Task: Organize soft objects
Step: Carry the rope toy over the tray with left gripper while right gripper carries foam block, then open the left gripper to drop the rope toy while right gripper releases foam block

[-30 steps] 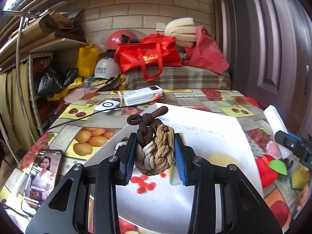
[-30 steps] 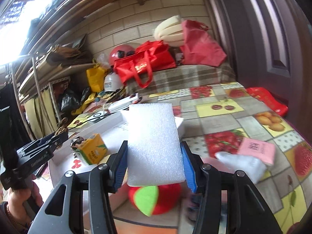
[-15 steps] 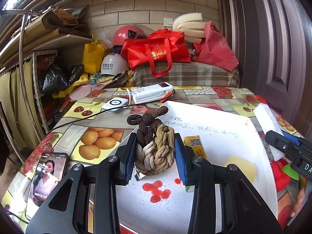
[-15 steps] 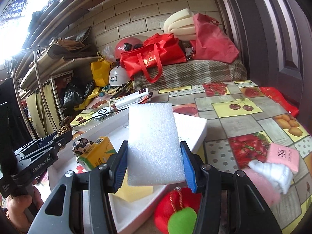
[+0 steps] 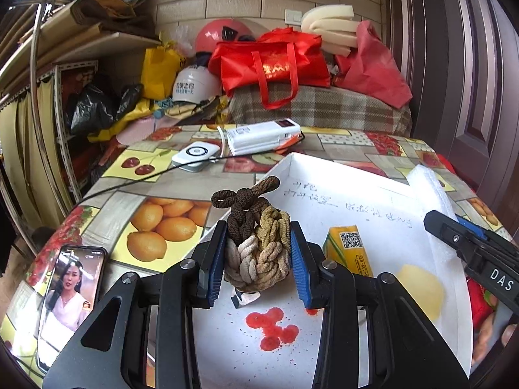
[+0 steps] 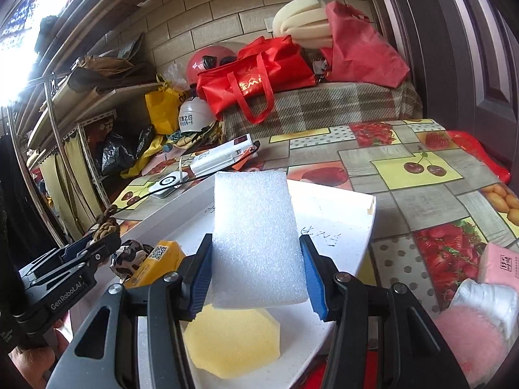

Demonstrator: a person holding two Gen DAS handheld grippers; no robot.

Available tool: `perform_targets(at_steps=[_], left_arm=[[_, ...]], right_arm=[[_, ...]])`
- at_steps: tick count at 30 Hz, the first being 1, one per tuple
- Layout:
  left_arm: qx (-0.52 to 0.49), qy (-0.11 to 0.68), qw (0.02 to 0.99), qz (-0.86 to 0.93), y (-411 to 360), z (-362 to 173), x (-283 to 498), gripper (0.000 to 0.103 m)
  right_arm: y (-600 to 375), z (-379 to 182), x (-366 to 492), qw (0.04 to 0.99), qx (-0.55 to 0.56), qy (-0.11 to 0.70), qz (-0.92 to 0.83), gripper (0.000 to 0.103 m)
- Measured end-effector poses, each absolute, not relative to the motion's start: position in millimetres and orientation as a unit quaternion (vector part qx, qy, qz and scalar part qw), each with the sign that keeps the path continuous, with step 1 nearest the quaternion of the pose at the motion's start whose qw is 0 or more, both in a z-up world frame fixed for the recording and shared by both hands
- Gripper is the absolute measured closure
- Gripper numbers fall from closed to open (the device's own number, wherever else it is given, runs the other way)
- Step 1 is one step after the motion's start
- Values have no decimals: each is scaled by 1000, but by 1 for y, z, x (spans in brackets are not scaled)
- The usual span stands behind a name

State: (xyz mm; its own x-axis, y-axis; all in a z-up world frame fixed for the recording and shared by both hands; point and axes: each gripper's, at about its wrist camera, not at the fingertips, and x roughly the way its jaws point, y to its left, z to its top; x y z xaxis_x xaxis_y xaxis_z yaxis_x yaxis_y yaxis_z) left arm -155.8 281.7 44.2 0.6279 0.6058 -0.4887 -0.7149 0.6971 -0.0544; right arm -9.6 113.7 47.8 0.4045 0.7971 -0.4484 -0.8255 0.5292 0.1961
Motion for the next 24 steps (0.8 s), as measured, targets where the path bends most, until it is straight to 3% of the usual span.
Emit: perform_targets(at_steps=[10, 12, 13, 14, 16, 21, 24], left_arm=[[-107, 238, 892, 370, 277, 44, -147, 63], [-104, 238, 888, 380, 276, 44, -147, 49], [-101, 237, 883, 393, 276, 44, -147, 35], [-98, 233, 878, 406, 274, 45, -149, 18], [-92, 220, 874, 423, 272, 47, -153, 3], [-79, 188, 875, 439, 264, 51, -163, 0], [-88, 193, 874, 438, 269, 49, -164, 0]], right_arm=[[114, 48, -9, 837, -31, 253, 484, 51], [116, 48, -10, 836, -38, 253, 486, 40], [117, 48, -10, 837, -40, 251, 484, 20], [117, 48, -11, 838, -41, 249, 483, 17], [114, 50, -13, 842, -40, 239, 482, 17], [113, 52, -14, 845, -40, 231, 480, 12], [112, 52, -14, 847, -35, 228, 479, 4]])
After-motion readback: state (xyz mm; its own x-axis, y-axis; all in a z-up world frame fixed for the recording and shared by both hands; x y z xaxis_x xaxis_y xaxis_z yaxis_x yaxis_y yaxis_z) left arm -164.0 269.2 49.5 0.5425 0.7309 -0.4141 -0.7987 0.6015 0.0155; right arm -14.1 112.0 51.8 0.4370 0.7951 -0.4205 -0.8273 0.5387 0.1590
